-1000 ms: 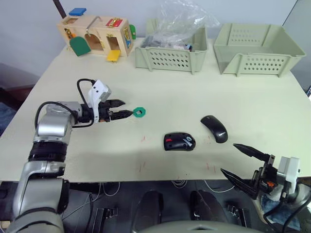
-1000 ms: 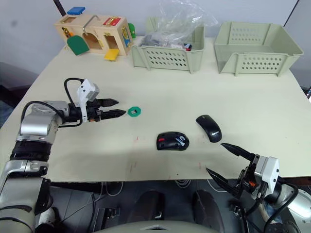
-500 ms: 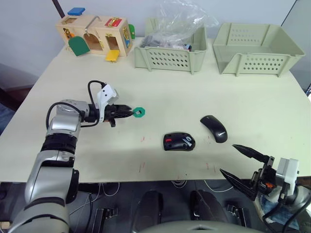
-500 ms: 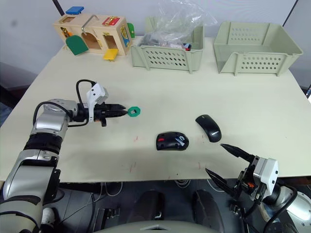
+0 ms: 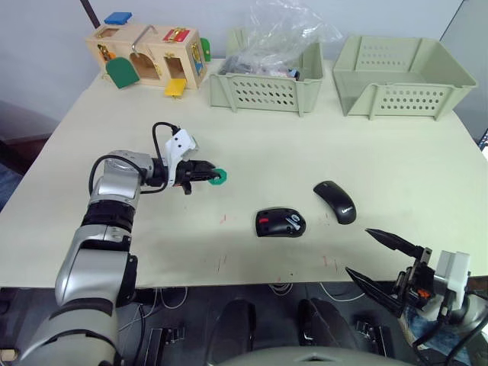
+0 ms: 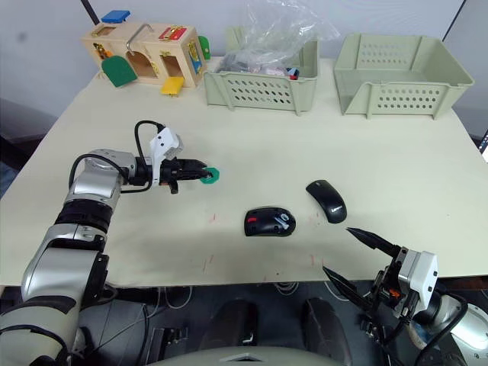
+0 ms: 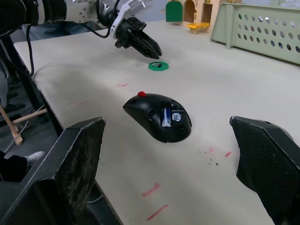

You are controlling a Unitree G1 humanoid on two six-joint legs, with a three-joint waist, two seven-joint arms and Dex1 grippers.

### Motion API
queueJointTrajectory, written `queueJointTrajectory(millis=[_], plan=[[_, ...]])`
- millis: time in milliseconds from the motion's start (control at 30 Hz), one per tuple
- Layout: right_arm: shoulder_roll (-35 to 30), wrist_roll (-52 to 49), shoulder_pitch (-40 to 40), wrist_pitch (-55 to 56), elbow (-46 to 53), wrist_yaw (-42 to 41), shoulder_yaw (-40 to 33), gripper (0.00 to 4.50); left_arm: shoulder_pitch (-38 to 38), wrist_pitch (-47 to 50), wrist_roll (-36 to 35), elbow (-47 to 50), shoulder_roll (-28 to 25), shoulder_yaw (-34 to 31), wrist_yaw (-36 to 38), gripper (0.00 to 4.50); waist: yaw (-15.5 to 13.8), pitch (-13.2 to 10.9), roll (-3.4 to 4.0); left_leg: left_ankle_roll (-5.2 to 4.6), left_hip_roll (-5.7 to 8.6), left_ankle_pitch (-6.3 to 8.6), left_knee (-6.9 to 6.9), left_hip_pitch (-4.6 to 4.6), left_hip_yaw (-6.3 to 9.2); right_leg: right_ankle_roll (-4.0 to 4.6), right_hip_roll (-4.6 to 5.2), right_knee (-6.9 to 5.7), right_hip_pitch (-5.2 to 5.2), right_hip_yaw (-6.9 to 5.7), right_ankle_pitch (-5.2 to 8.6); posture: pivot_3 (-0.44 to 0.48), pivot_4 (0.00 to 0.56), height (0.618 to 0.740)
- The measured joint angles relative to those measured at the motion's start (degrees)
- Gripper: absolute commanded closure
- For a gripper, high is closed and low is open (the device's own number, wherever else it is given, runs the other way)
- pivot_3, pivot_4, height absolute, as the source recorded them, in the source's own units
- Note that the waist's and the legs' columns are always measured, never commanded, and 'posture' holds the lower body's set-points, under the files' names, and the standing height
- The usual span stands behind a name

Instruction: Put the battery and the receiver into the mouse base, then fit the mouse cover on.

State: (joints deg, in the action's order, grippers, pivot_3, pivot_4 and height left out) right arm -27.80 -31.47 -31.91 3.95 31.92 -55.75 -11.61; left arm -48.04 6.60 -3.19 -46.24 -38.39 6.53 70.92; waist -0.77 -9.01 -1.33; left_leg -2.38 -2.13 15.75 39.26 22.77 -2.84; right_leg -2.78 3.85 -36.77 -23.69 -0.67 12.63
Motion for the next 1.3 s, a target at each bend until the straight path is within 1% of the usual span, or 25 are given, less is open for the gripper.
queueJointTrajectory(millis=[433, 800, 867, 933, 1233, 1300], plan=[[0.0, -0.01, -0.28, 0.0, 0.0, 0.39, 0.07, 0.0, -1.07, -2.71, 3.07, -4.0, 0.41, 0.77, 0.19, 3.28, -0.06, 0.0, -0.01, 0.0, 0.0, 0.0, 0.01, 0.0, 0.0, 0.01, 0.0, -0.01, 0.0, -0.01, 0.0, 0.0, 0.15, 0.74], [-0.08, -0.03, -0.35, -0.02, 0.8, 1.18, 0.37, 0.0, -1.2, -5.3, 4.17, -4.82, 0.45, 0.78, 0.66, 3.28, -0.06, 0.0, -0.02, 0.0, -0.01, 0.0, 0.02, -0.01, 0.01, 0.01, 0.0, -0.03, 0.01, 0.0, -0.01, 0.0, 0.15, 0.74], [-0.17, -0.04, -0.35, -0.04, 0.8, 1.2, 0.51, 0.0, -1.27, -5.73, 4.2, -5.15, 0.45, 0.78, 0.73, 3.82, -0.06, 0.0, -0.01, 0.0, 0.0, 0.0, 0.03, -0.01, 0.01, 0.01, 0.0, -0.04, 0.01, 0.0, -0.01, 0.0, 0.15, 0.74], [-0.3, -0.05, -0.35, -0.05, 0.8, 1.22, 0.51, 0.0, -1.3, -5.88, 4.2, -5.23, 0.44, 0.75, 0.9, 4.46, -0.06, 0.0, -0.02, 0.0, 0.0, 0.0, 0.03, -0.01, 0.01, 0.01, 0.0, -0.04, 0.01, 0.0, 0.0, 0.0, 0.15, 0.74], [-0.53, -0.16, -0.19, -0.17, 0.82, 1.61, 0.51, 0.0, -1.31, -6.21, 4.14, -5.4, 0.43, 0.68, 1.22, 4.47, -0.06, 0.01, -0.02, 0.0, 0.0, 0.0, 0.04, -0.02, 0.0, 0.0, 0.0, -0.05, 0.01, 0.0, -0.01, 0.0, 0.15, 0.74], [-0.85, -0.82, 0.36, -1.66, 1.52, 2.59, 0.58, 0.0, -1.05, -5.71, 3.6, -4.77, 0.09, 0.44, 1.69, 4.47, -0.05, 0.0, -0.02, 0.0, -0.01, 0.0, 0.04, -0.01, 0.01, 0.0, 0.0, -0.06, 0.01, 0.0, -0.01, 0.0, 0.15, 0.74]])
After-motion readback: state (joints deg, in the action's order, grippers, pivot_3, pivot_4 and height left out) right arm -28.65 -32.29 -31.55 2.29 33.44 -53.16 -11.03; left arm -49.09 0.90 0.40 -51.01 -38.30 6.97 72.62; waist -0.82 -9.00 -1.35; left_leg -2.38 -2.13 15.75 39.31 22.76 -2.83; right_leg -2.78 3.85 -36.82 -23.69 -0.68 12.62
